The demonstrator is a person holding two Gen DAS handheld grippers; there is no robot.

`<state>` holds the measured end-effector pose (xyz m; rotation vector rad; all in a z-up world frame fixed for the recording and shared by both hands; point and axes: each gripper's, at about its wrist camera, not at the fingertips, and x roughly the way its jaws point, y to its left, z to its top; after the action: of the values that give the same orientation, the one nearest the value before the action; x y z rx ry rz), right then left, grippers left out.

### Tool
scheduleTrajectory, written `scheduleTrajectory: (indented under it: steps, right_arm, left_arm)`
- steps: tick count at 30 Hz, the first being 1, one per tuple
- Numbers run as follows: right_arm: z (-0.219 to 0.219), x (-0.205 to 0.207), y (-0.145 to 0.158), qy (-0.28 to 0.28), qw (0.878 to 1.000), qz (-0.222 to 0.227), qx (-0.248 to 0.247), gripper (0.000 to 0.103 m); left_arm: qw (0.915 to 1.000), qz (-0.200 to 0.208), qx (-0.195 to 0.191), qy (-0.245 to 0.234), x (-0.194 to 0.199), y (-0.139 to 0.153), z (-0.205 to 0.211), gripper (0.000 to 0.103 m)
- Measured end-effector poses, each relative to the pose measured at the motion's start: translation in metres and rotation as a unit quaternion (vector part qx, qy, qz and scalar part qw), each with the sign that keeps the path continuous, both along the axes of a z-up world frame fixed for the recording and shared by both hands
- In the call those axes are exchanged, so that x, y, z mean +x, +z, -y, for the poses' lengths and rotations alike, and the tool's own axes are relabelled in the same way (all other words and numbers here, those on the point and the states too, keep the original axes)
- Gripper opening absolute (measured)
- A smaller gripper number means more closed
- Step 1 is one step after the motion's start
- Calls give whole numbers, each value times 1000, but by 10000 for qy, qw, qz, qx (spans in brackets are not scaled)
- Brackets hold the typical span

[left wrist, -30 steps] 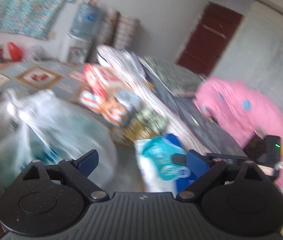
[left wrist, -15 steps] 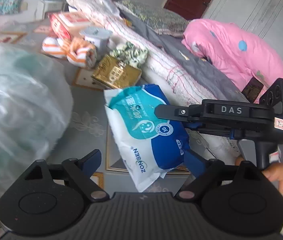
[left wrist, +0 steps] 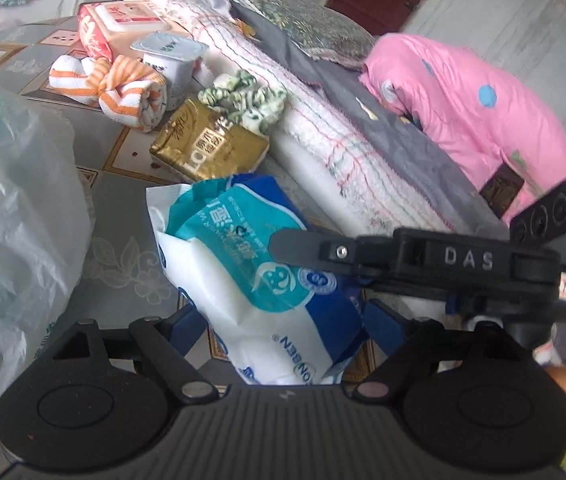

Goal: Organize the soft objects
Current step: 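Close the right gripper on the wet-wipes pack and lift it, then carry the wet-wipes pack over the box and open the right gripper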

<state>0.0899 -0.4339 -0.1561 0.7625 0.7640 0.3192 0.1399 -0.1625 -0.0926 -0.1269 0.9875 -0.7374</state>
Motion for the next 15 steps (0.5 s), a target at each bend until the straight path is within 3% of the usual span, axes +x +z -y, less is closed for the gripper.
scheduleTrajectory:
  steps: [4, 8, 15]
  right_arm:
    - [-3, 1, 20, 30, 9995, 251, 172, 37]
    - [-18, 11, 59, 188, 9973, 692, 151, 37]
    - [-85, 42, 136, 962, 9853, 1402, 173, 37]
  left_arm:
    - [9994, 273, -114, 177, 1, 23, -8, 82]
    - [9961, 751, -191, 420, -3, 63, -23, 82]
    - [9817, 1444, -309, 1202, -14, 135, -87, 82]
